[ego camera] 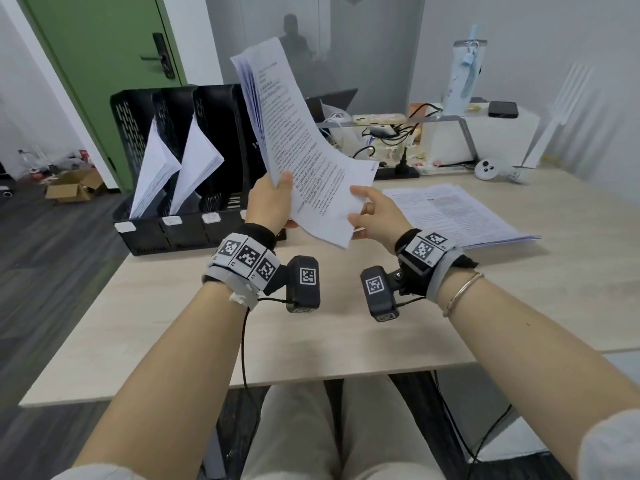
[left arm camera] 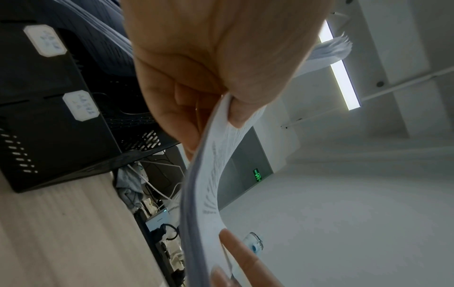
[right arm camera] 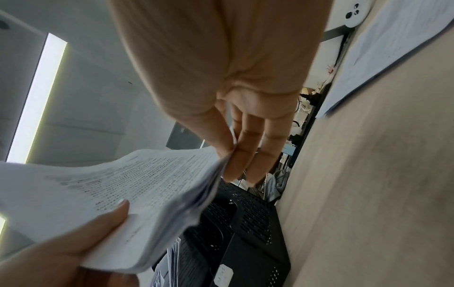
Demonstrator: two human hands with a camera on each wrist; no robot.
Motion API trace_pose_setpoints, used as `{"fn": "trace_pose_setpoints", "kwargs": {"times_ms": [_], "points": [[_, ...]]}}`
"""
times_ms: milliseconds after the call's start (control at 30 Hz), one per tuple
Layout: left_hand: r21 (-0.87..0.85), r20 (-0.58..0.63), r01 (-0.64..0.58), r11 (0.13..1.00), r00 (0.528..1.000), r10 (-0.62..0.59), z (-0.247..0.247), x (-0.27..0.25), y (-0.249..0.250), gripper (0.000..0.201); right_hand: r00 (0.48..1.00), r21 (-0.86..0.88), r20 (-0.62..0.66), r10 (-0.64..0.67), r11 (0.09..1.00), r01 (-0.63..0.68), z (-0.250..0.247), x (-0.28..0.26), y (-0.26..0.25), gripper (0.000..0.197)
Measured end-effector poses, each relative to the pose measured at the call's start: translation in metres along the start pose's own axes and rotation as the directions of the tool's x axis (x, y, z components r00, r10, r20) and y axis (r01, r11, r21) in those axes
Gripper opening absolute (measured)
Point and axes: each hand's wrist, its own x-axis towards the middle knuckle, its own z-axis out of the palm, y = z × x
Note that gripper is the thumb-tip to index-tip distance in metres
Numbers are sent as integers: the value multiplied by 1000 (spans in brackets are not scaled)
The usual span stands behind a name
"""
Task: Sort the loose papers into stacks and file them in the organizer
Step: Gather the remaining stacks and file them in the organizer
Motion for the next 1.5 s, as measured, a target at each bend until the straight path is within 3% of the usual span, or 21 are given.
{"fn": "trace_pose_setpoints", "kwargs": {"times_ms": [133,267,433,533,600,667,733,800,900,933,1033,1100,1333,1500], "points": [[47,-58,-52,998,997,55,-11,2,6,29,995,-7,-60,-79,997,79,4,5,1,55],[60,-60,7,998,998,-4,-25,5,13,18,988,25,-105,-113,993,116,7,10,1,56],[204,-42,-37,978,998,47,-35,7,16,27,998,-33,-55,-45,999,43,23,21,0,65],[277,-55,-79,958,994,97,-41,7,21,24,997,-158,65,-43,986,53,32,20,-12,67],[313,-92,-75,947,990,109,-46,9,24,29,976,-352,199,-90,923,157,39,17,-22,73],[328,-127,-76,942,984,124,-52,13,24,31,949,-482,292,-117,839,252,49,20,-25,92],[348,-151,-97,933,976,158,-56,16,25,28,947,-651,318,-43,717,251,61,28,-23,114],[358,-188,-102,928,966,179,-58,18,29,30,955,-769,296,-1,593,239,77,37,-24,109],[361,-221,-89,928,959,178,-61,20,34,33,957,-827,267,-110,485,286,100,40,-37,78],[365,-228,-89,927,957,181,-63,21,35,33,947,-812,285,-148,488,321,107,41,-41,72],[377,-266,-114,919,937,225,-72,29,37,36,910,-635,372,-181,666,392,122,44,-52,66],[398,-284,-129,908,924,255,-77,35,38,37,899,-575,402,-176,716,397,129,45,-58,64],[474,-303,-166,865,891,337,-85,58,39,41,890,-480,431,-149,797,366,152,74,-64,55],[630,-275,-168,758,865,420,-90,75,39,41,892,-491,425,-155,789,370,161,98,-63,58]]}}
